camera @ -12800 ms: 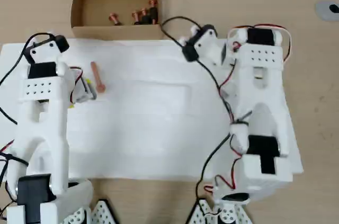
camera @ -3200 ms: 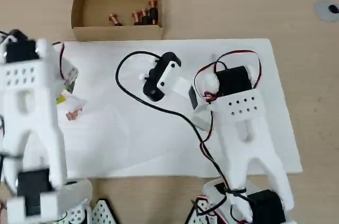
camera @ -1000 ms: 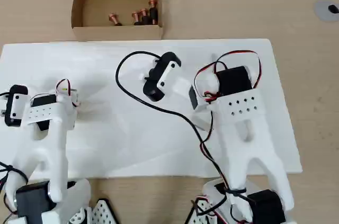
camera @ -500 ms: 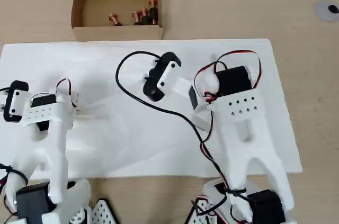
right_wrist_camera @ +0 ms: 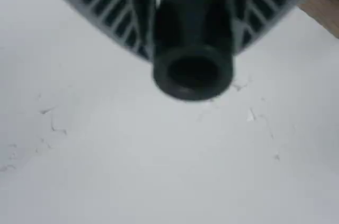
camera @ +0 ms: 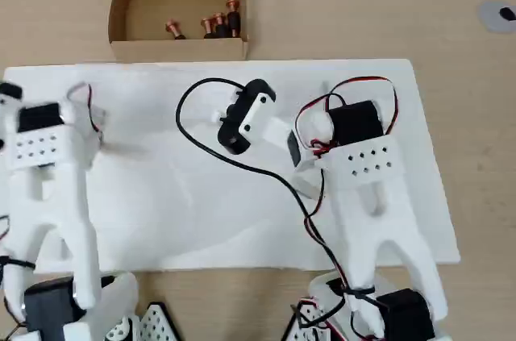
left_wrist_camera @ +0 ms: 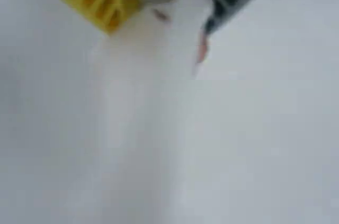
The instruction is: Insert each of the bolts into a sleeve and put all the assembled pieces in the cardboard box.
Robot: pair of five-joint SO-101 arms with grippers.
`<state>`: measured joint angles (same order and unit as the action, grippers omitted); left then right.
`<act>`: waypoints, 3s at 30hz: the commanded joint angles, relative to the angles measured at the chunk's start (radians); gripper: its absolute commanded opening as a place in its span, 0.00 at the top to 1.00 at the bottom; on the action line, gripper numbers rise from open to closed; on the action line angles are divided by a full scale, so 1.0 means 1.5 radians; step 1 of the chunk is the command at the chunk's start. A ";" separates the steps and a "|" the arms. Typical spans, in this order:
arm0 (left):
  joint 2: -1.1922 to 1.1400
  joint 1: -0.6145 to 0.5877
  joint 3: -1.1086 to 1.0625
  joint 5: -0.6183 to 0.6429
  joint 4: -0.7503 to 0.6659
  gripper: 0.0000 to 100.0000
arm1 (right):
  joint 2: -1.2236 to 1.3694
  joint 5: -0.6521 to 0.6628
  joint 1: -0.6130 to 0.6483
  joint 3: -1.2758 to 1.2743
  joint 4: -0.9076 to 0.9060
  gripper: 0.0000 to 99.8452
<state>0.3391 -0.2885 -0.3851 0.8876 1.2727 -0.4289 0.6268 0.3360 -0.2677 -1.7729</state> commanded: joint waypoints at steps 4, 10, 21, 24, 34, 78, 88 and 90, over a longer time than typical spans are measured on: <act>0.020 -0.010 0.211 -0.052 0.102 0.99 | -0.033 -0.005 0.008 0.001 -0.009 0.99; 0.013 -0.033 0.136 -0.254 0.079 0.99 | -0.033 -0.005 0.007 -0.001 -0.009 0.99; 0.014 -0.036 0.040 -0.316 0.029 0.99 | -0.029 -0.005 0.009 -0.001 -0.009 0.99; 0.014 -0.036 0.040 -0.291 0.030 0.96 | -0.029 -0.005 0.009 -0.001 -0.009 0.99; 0.013 -0.032 0.037 -0.279 0.027 0.74 | -0.032 -0.004 0.009 -0.031 -0.009 0.99; -0.529 -0.034 0.481 -0.252 0.130 0.74 | -0.029 -0.003 0.010 -0.037 -0.001 0.99; -0.529 -0.043 0.491 -0.256 0.197 0.74 | -0.029 -0.002 0.010 -0.037 -0.001 0.99; -0.528 -0.054 0.492 -0.256 0.200 0.74 | -0.029 -0.002 0.010 -0.037 -0.001 0.99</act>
<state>-0.4680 -0.3376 0.3084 0.5025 1.5627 -0.4304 0.6268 0.3360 -0.3261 -1.7729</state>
